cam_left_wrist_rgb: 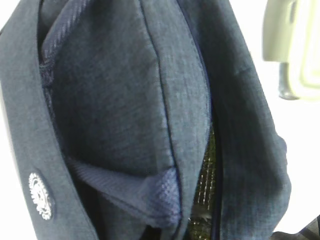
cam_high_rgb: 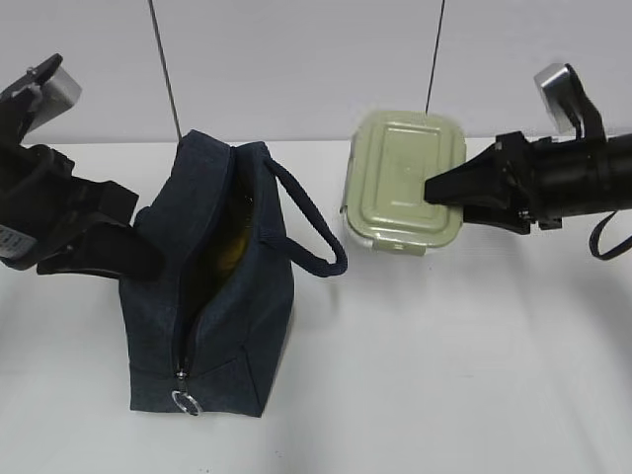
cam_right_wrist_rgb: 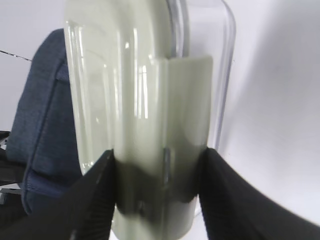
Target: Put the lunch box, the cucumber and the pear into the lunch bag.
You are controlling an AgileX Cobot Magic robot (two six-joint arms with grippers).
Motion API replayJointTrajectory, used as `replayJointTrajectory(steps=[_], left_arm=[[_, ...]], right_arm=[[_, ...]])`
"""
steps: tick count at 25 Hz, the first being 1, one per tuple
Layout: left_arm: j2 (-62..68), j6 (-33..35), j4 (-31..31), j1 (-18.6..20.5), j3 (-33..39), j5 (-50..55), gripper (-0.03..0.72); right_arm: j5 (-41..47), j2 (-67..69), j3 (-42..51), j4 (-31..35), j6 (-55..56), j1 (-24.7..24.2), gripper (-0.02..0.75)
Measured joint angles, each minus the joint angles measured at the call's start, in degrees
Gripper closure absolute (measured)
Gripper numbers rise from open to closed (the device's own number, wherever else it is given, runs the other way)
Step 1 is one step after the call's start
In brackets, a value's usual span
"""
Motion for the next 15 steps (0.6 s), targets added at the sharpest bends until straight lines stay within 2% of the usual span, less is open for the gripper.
replayJointTrajectory(steps=[15], left_arm=[[0.0,0.0,-0.3,0.0,0.0,-1.3,0.686]], right_arm=[[7.0,-7.0,-4.3,1.6,5.6,0.8,0.376]])
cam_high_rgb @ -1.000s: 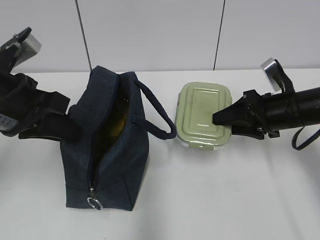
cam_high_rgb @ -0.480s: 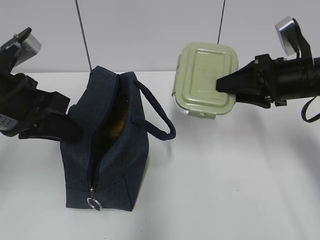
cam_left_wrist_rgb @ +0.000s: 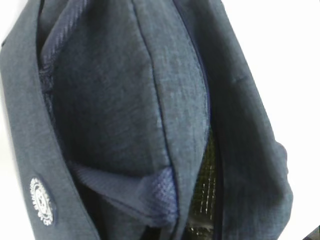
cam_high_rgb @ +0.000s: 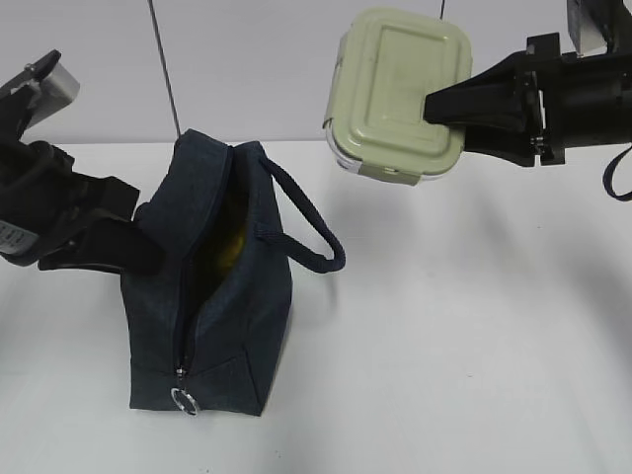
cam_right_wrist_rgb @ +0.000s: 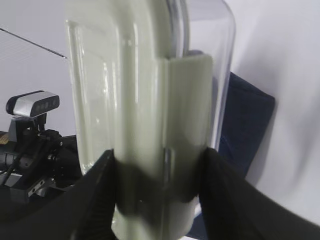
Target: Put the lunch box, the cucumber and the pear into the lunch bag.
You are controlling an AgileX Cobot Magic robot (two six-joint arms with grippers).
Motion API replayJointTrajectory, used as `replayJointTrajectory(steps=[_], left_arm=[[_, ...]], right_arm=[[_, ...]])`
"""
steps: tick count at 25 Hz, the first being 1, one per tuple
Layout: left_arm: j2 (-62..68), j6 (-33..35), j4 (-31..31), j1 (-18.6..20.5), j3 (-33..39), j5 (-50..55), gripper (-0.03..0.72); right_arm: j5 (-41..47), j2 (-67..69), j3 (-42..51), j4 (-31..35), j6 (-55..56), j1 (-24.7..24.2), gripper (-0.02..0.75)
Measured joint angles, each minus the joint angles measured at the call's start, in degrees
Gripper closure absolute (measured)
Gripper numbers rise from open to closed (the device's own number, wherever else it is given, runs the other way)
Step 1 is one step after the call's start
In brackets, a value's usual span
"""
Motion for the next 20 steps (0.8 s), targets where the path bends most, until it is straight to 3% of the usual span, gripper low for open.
replayJointTrajectory(steps=[11,20], left_arm=[[0.0,1.6,-5.6,0.0,0.0,-1.3,0.686],[0.0,4.5,-9.4,0.0,0.0,-1.4,0.686]], right_arm=[[-0.2,-0.1,-0.1,4.1,0.2,6.9,0.376],[-6.0,-0.1,-0.1,7.0,-1.7,14.0,0.376]])
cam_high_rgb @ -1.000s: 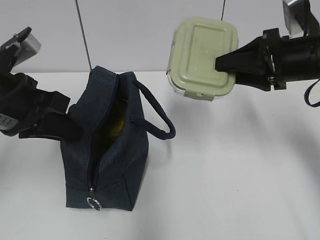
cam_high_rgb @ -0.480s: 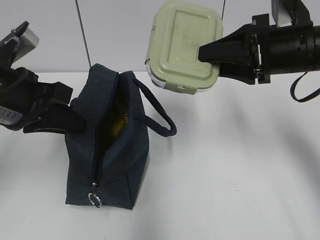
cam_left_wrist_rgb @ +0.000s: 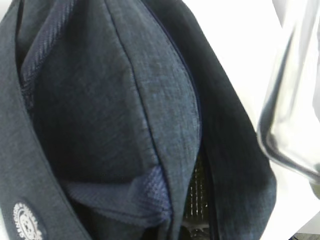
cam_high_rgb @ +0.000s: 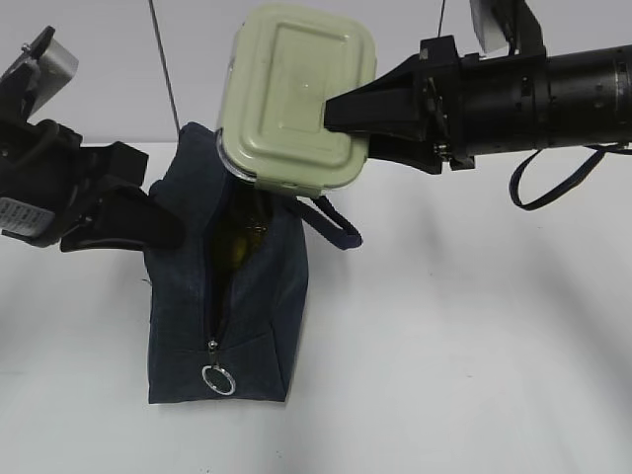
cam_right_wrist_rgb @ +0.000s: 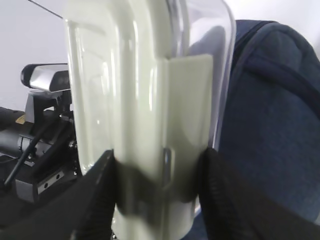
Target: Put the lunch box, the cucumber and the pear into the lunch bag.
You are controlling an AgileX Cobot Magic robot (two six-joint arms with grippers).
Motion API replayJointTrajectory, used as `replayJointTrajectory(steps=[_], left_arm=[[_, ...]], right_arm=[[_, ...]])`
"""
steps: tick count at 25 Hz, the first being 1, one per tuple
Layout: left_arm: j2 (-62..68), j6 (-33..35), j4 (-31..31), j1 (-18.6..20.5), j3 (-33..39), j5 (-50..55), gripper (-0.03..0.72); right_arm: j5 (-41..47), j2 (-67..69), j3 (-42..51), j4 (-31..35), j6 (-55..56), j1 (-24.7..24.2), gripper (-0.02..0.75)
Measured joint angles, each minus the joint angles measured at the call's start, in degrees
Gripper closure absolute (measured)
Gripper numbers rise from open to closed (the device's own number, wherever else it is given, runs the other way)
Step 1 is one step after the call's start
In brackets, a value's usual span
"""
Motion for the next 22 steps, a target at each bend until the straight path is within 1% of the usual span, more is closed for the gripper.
replayJointTrajectory(steps=[4,8,11,18,20,22], left_arm=[[0.0,0.3,0.0,0.0,0.0,0.0,0.686],[0.0,0.7,0.0,0.0,0.0,0.0,0.686],[0.0,1.1,0.0,0.0,0.0,0.1,0.686],[0.0,1.5,0.0,0.0,0.0,0.1,0.686],[0.0,1.5,0.0,0.0,0.0,0.1,0.686],[0.0,1.6,0.0,0.0,0.0,0.0,0.686]], right_arm=[[-1.7,0.0,0.0,2.5,-1.5,2.7,0.376],[-4.9,0.1,-0.8,2.9,-2.4,4.8,0.376],[-6.3,1.3,-3.3,3.5,-2.8,6.1,0.376],[-9.1,4.7,-5.4,4.1,-2.8,7.0,0.376],[-9.5,5.6,-5.4,3.4,-2.2,7.0,0.376],[-10.2,6.4,-5.4,1.4,-0.8,7.0,0.376]])
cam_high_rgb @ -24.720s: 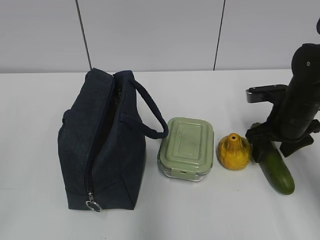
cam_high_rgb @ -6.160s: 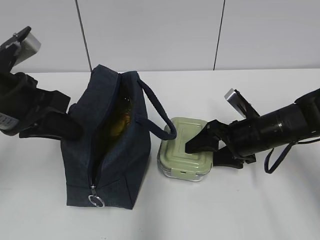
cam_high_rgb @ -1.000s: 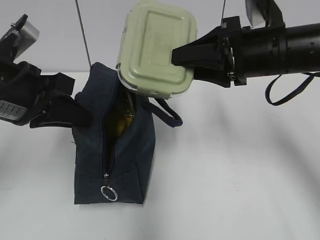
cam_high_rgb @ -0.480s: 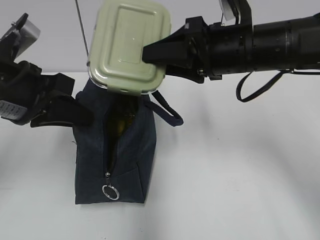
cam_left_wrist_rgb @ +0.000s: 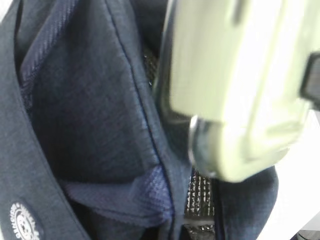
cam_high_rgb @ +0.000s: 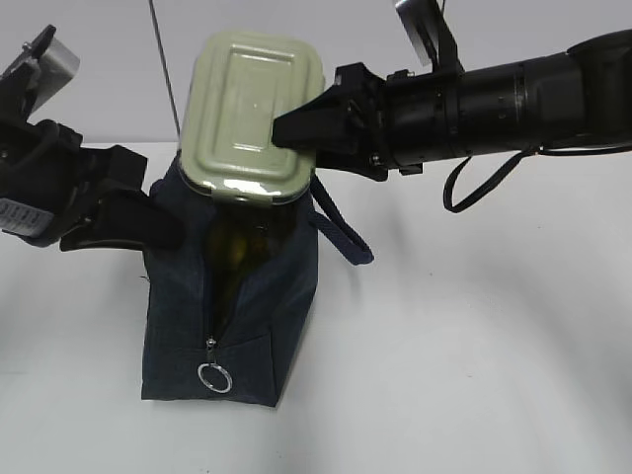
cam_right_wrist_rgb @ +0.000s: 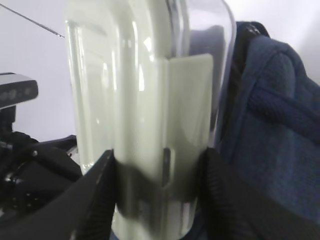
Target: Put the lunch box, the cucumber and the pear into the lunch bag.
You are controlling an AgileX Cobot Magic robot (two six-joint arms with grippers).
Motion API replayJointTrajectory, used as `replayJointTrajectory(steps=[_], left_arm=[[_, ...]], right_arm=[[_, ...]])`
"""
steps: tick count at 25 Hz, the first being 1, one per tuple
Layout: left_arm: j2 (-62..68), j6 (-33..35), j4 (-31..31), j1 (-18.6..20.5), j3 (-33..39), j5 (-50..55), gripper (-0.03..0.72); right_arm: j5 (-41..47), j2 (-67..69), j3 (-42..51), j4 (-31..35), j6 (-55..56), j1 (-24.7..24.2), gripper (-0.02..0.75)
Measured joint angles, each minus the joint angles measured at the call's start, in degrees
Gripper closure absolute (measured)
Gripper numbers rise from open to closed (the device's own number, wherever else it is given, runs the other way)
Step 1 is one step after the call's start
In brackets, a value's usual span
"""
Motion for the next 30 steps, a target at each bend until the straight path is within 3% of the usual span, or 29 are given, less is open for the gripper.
replayJointTrajectory(steps=[9,21,30], left_arm=[[0.0,0.2,0.1,0.0,0.0,-1.1,0.686],[0.0,0.2,-0.7,0.0,0.0,-2.2,0.686],[0.0,0.2,-1.4,0.0,0.0,-2.2,0.686]], right_arm=[[0.0,0.4,-0.1,-15.2,10.3,0.0,0.376],[3.1,0.4,-0.2,-29.9,22.0,0.0,0.376],[-1.5,0.4,-0.2,-30.2,24.0,0.1,0.376]])
